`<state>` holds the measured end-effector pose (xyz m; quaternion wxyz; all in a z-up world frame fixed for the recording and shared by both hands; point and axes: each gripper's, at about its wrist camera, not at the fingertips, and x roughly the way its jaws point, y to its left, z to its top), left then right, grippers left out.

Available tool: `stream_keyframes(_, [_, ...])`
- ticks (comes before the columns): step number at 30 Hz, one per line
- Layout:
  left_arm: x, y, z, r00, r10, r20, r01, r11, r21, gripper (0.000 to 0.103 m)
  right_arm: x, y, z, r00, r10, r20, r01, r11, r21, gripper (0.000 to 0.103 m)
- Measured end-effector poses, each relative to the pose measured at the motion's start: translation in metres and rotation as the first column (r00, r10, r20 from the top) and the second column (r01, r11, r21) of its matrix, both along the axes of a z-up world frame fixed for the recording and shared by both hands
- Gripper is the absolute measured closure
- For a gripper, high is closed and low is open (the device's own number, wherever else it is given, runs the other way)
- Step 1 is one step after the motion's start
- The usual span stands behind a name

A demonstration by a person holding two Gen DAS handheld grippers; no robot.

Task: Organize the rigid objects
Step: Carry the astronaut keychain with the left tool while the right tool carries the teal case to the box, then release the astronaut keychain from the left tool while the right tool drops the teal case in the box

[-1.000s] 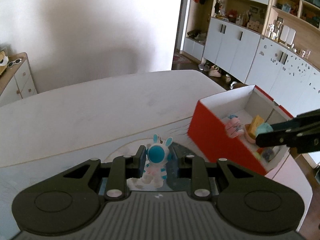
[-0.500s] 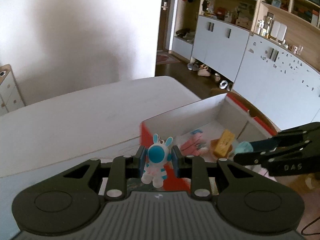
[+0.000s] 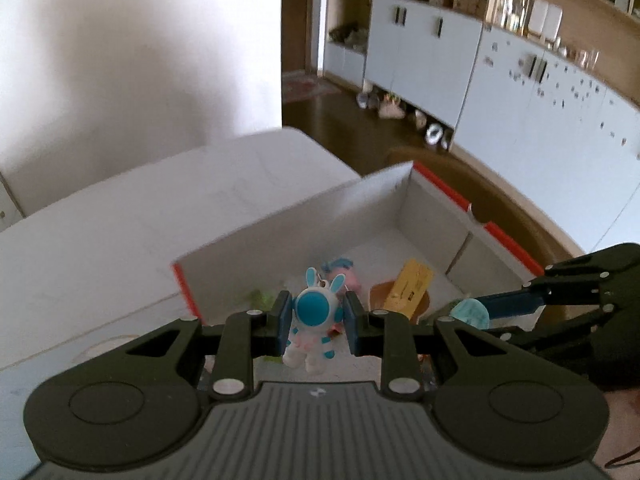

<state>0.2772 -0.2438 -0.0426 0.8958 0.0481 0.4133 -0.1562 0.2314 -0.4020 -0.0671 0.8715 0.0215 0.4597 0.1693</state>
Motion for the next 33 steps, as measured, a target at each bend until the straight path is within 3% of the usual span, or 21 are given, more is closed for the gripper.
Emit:
stream_keyframes(13, [0.036, -0.026, -0.069, 0.986, 0.033, -0.163, -0.015, 0.994, 0.111, 0.076, 0.018, -0.003, -0.029, 0.998, 0.039, -0.052, -0.042, 0.998, -0.053, 0.065])
stream_keyframes(19, [0.046, -0.034, -0.081, 0.984, 0.037, -0.174, -0.008, 0.987, 0.162, 0.076, 0.026, -0.003, -0.037, 0.997, 0.040, -0.060, -0.043, 0.997, -0.059, 0.065])
stream_keyframes(33, [0.057, -0.038, -0.094, 0.961, 0.040, -0.273, 0.008, 0.985, 0.173, 0.076, 0.030, -0.003, -0.040, 0.996, 0.046, -0.081, -0.051, 0.997, -0.054, 0.062])
